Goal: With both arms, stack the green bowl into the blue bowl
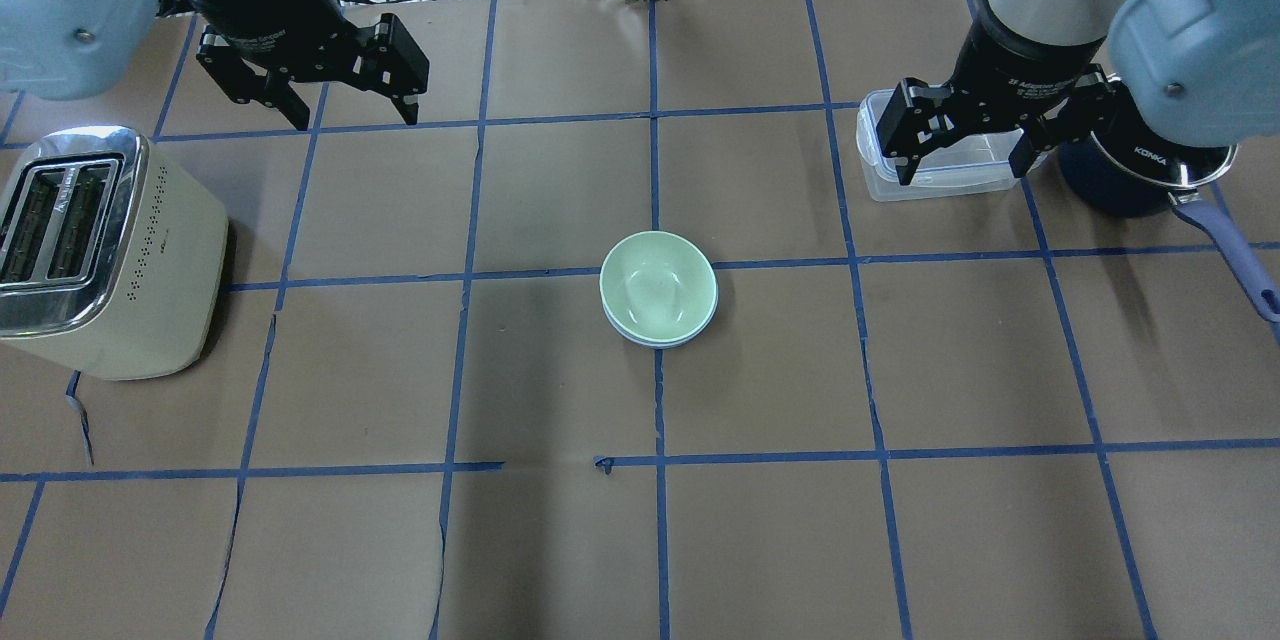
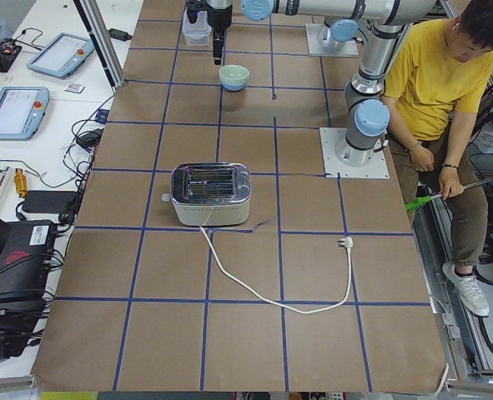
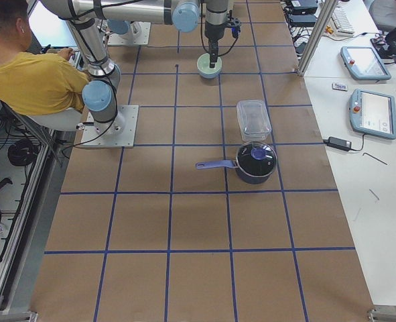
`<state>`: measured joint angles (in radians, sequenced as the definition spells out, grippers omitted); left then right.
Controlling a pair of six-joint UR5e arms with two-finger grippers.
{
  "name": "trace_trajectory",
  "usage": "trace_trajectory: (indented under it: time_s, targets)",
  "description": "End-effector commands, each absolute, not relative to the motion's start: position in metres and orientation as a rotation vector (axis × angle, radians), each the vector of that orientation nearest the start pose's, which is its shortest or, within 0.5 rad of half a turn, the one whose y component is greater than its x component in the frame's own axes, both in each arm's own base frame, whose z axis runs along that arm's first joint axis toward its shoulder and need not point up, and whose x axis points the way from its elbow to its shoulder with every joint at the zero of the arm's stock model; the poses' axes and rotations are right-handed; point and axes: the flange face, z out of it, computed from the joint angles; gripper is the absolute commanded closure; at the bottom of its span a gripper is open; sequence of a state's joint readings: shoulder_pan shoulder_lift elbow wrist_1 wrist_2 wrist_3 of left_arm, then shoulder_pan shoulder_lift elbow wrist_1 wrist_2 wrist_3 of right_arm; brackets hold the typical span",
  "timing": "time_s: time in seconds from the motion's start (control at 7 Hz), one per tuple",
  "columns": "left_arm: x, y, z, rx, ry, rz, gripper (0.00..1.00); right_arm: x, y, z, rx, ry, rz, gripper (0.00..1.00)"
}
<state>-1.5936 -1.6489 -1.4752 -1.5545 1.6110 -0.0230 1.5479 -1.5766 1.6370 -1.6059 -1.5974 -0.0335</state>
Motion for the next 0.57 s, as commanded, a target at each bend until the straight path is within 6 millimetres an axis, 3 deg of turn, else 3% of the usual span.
trace_trajectory:
  time_s: [0.0, 0.43]
  targets:
    - [-0.1416, -0.5256, 0.4951, -0.001, 3.104, -0.049, 0.0, 0.1198, -0.4868, 0.4641, -0.017, 3.164, 0.035, 0.0]
    - [-0.1416, -0.5266, 0.496, -0.001, 3.104, -0.054, 0.0, 0.1192, -0.487, 0.4667, -0.017, 3.17, 0.013, 0.0]
